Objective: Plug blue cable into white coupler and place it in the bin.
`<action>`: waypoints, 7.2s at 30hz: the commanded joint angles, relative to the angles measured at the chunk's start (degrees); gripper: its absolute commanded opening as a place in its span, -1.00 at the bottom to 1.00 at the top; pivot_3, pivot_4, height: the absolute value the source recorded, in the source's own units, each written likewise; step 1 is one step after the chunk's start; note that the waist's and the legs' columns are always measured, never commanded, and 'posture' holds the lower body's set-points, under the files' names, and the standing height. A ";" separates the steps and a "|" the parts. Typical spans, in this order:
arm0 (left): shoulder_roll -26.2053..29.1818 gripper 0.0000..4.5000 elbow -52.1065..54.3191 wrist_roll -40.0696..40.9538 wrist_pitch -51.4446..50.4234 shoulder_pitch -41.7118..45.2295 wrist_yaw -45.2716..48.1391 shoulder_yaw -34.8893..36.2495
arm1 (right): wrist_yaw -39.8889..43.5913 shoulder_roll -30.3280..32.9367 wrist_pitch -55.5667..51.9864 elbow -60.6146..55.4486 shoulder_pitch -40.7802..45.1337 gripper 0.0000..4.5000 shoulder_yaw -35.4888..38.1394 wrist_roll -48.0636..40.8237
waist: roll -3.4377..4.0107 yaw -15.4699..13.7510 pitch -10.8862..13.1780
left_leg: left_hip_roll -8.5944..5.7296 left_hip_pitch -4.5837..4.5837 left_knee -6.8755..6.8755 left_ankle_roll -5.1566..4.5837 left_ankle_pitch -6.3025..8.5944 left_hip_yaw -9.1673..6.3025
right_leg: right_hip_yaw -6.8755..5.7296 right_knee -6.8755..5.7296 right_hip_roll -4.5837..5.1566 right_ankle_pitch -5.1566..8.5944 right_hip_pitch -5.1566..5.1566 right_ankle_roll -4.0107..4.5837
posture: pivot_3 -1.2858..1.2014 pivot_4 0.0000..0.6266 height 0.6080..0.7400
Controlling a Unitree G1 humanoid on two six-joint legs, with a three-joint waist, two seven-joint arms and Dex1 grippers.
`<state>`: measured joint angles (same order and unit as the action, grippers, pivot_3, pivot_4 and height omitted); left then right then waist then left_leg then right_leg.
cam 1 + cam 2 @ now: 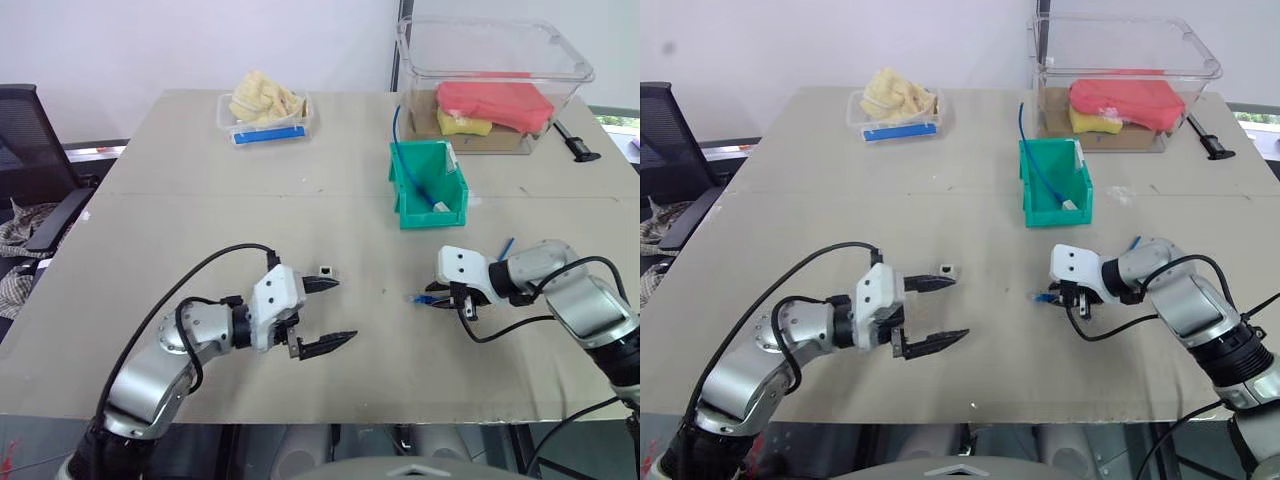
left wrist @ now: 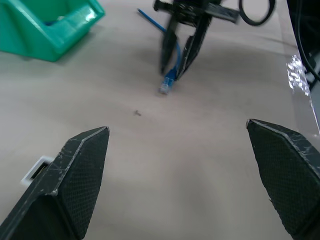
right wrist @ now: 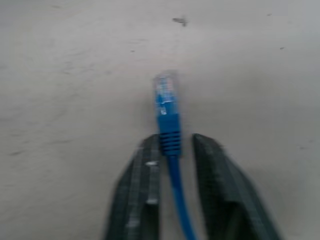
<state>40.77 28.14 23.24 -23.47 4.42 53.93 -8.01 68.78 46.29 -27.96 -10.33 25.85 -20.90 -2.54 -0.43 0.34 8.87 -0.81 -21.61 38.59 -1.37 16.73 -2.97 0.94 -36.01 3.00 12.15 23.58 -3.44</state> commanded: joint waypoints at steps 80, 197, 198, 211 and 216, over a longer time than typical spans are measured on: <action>-24.75 -0.96 -37.12 -20.31 7.91 40.41 13.75 -21.46 | -26.94 -9.00 -3.83 -40.23 -57.39 1.00 51.29 -29.81 | -0.02 -1.01 0.10 | -0.01 -0.13 0.57 -0.09 0.05 0.04 | 0.14 -0.38 -0.13 0.09 0.00 -0.11 | 0.03 -0.52 0.99; -25.58 -0.84 -66.49 -24.23 30.84 39.88 14.13 -12.33 | -13.96 -12.03 -1.38 8.59 8.43 -1.00 3.04 -17.28 | 0.02 0.42 0.18 | -0.36 -0.27 0.54 -0.09 0.04 -0.30 | -0.02 -0.57 -0.01 0.06 0.24 -0.11 | 0.03 -0.52 0.99; -25.67 -0.84 -66.37 -24.23 30.78 39.77 14.06 -12.32 | -13.62 -12.35 -1.51 8.78 8.36 -1.00 2.87 -16.79 | 0.02 0.41 0.18 | -0.36 -0.26 0.54 -0.09 0.04 -0.32 | -0.02 -0.60 -0.01 0.06 0.24 -0.11 | 0.03 -0.52 0.99; -26.03 -0.84 -66.32 -24.83 31.30 39.97 14.01 -12.29 | -8.62 -11.70 -3.11 11.80 9.43 -1.00 -0.46 -10.75 | 0.01 0.43 0.14 | -0.39 -0.20 0.56 -0.08 0.04 -0.33 | -0.02 -0.65 0.00 0.06 0.21 -0.11 | 0.03 -0.52 0.99; -26.18 -0.84 -66.58 -24.90 31.60 40.12 13.93 -12.32 | -5.75 -11.48 -4.36 13.66 11.61 -1.00 -2.12 -9.32 | 0.02 0.42 0.12 | -0.39 -0.16 0.56 -0.08 0.04 -0.35 | -0.03 -0.65 0.00 0.06 0.16 -0.11 | 0.03 -0.52 0.99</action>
<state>15.18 -38.96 -1.06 7.55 44.59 67.41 -19.73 61.88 34.08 -30.14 1.28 38.24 -20.32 -13.94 -0.41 0.76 8.99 -1.20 -21.76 39.16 -1.45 16.77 -3.32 0.91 -36.66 3.00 12.22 23.73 -3.54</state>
